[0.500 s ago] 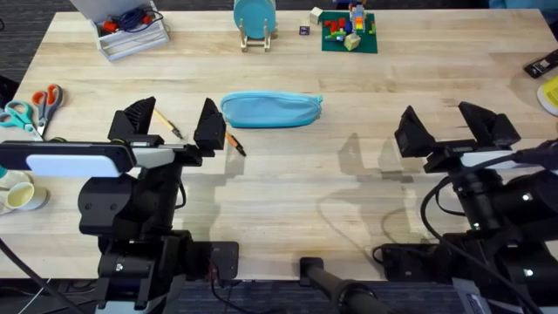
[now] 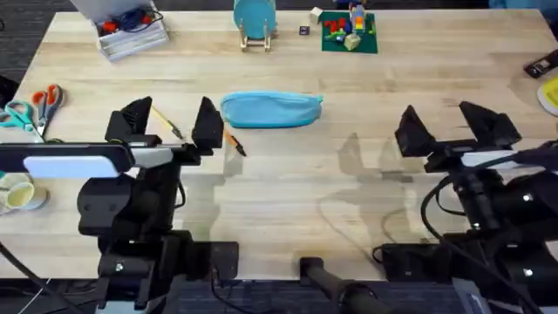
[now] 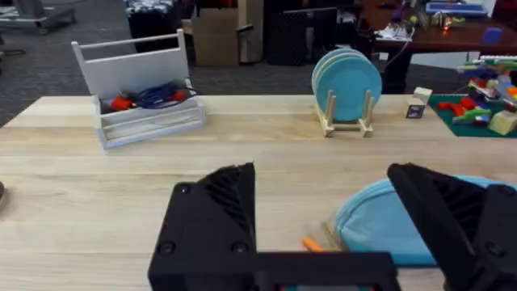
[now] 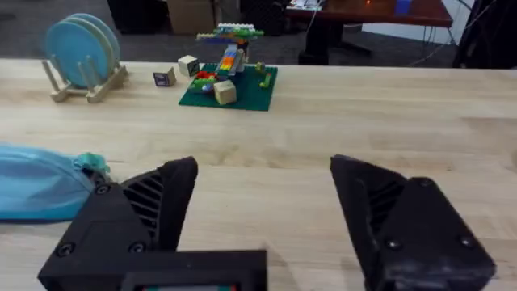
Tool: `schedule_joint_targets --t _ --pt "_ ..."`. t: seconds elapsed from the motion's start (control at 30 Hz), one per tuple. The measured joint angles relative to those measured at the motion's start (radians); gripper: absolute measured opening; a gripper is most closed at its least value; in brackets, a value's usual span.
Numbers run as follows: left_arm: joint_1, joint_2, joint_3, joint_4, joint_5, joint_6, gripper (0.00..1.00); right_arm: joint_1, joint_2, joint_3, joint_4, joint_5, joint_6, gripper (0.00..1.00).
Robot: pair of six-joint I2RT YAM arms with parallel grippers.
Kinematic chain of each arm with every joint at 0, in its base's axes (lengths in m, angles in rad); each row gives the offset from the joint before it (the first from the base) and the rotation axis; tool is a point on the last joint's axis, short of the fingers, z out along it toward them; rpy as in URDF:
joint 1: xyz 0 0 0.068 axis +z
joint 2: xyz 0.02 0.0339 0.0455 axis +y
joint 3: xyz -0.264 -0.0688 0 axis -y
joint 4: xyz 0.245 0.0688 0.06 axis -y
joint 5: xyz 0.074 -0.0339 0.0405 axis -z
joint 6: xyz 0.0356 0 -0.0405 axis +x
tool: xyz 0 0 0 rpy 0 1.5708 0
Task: Unzip the bag, pick up the pens from the table one at a time and place them inside, then zip the bag closed.
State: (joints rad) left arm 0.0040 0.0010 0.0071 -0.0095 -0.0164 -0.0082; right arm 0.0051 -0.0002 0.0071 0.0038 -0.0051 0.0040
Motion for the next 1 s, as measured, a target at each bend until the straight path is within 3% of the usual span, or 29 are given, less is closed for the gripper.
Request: schedule_joint_targets --t 0.27,0.43,0.73,1.0 --pt "0.0 0.0 0.014 0.004 -0.008 0.0 0.993 0.0 0.0 0.0 0.158 -0.01 0.007 0.996" --pt "0.0 0.001 0.11 -0.071 -0.011 0.001 0.993 0.0 0.0 0.003 0.172 -0.011 0.049 0.996" --pt "0.0 0.183 0.386 -0.203 -0.014 0.011 0.992 0.0 0.0 0.166 0.068 -0.011 0.072 0.996" --pt "0.0 0.444 0.713 -0.46 -0.014 0.015 0.993 0.0 0.089 0.384 -0.086 -0.011 0.094 0.996"
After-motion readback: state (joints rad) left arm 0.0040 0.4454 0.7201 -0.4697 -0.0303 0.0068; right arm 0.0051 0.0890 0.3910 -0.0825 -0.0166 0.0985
